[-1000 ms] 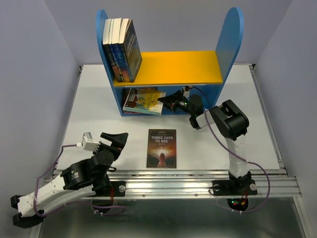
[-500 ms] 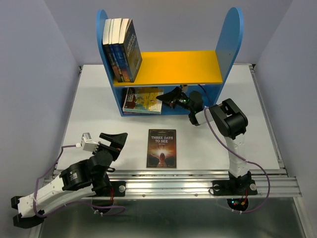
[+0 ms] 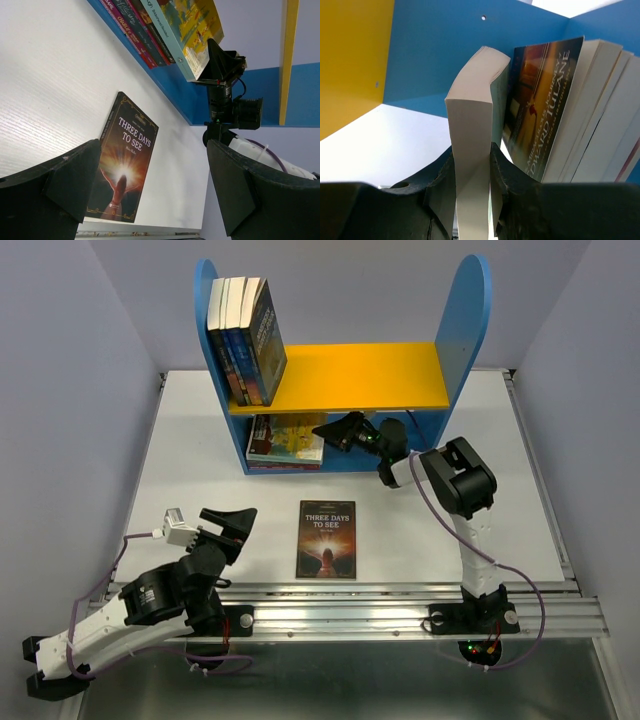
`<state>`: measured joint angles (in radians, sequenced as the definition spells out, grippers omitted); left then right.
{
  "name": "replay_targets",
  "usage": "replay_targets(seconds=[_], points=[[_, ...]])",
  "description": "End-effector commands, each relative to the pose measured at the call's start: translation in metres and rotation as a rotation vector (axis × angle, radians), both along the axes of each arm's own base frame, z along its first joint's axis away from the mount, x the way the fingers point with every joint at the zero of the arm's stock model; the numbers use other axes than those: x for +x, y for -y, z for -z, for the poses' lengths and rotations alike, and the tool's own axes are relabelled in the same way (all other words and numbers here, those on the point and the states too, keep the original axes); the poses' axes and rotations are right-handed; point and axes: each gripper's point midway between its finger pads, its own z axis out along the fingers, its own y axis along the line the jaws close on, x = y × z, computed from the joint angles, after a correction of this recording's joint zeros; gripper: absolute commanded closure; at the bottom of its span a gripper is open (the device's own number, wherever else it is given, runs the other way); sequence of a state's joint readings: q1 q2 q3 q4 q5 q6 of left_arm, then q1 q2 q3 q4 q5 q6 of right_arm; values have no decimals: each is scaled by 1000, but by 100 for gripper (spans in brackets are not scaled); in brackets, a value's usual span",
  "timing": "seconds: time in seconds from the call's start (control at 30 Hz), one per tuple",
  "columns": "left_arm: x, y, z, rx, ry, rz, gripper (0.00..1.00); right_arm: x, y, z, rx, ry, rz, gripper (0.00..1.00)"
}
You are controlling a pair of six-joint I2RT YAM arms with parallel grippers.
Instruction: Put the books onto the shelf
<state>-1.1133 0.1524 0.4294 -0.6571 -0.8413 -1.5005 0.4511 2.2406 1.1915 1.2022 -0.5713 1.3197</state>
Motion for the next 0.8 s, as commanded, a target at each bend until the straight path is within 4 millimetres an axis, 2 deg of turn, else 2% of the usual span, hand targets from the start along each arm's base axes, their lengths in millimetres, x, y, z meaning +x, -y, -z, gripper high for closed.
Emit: replay_targets(seconds=[0.0,0.23,0.77], points=[[1,-7,-7,-4,18,-23,1,11,1,-56,94,177,27,93],[0,-8,-7,-10,20,-23,1,17,-1,-49,57,176,8,91],[1,-7,-5,-5,18,-23,1,14,-9,-35,27,153,-66,91]])
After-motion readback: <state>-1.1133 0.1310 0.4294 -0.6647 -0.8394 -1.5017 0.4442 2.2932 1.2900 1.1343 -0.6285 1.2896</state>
